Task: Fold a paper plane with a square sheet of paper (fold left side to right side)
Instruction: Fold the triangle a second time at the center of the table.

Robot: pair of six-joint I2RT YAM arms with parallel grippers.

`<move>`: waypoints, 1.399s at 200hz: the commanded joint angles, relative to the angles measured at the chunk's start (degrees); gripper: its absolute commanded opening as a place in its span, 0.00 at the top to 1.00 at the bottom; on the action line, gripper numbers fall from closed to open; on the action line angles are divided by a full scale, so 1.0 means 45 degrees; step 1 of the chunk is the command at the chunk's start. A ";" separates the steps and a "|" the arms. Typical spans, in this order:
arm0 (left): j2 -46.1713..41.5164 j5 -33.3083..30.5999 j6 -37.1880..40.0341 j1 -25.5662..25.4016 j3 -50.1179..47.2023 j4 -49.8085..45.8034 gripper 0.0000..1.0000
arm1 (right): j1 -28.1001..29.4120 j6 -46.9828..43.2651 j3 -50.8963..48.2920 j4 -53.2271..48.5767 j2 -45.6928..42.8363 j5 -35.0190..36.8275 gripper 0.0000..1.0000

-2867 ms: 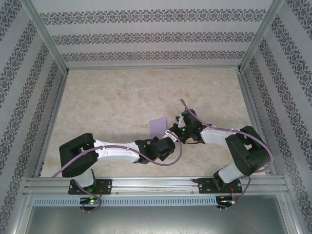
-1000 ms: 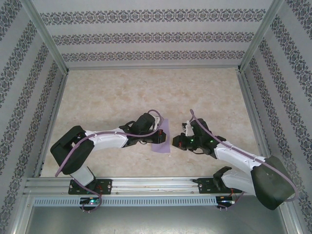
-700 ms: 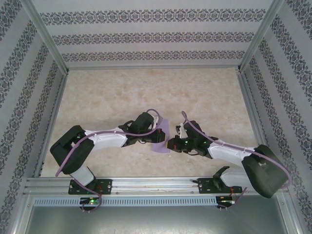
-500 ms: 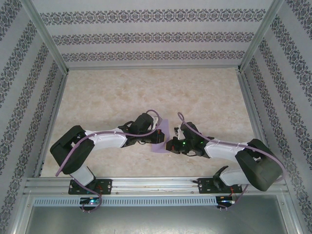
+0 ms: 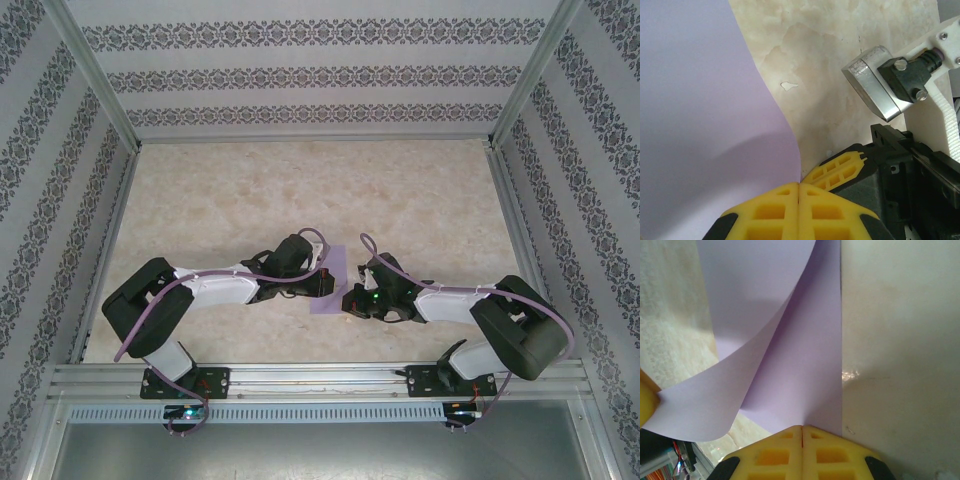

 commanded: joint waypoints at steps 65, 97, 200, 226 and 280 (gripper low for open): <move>0.0092 0.0229 0.1699 0.0606 -0.0080 -0.0457 1.00 | 0.0225 -0.0314 -0.0108 -0.0429 0.0453 0.0082 1.00; 0.0214 0.0408 0.2440 0.0741 0.0126 -0.0976 1.00 | 0.0239 -0.0352 -0.0089 -0.0447 0.0557 0.0057 1.00; 0.0633 0.0577 0.3494 0.1350 0.0066 -0.0627 1.00 | 0.0234 -0.0468 -0.0030 -0.0644 0.0674 0.0065 1.00; 0.0790 0.0550 0.3679 0.1463 0.0177 -0.0660 1.00 | 0.0259 -0.0496 -0.0047 -0.0700 0.0616 0.0076 1.00; 0.1069 0.0566 0.3828 0.1784 0.0433 -0.0696 1.00 | 0.0255 -0.0575 -0.0040 -0.0798 0.0725 0.0155 1.00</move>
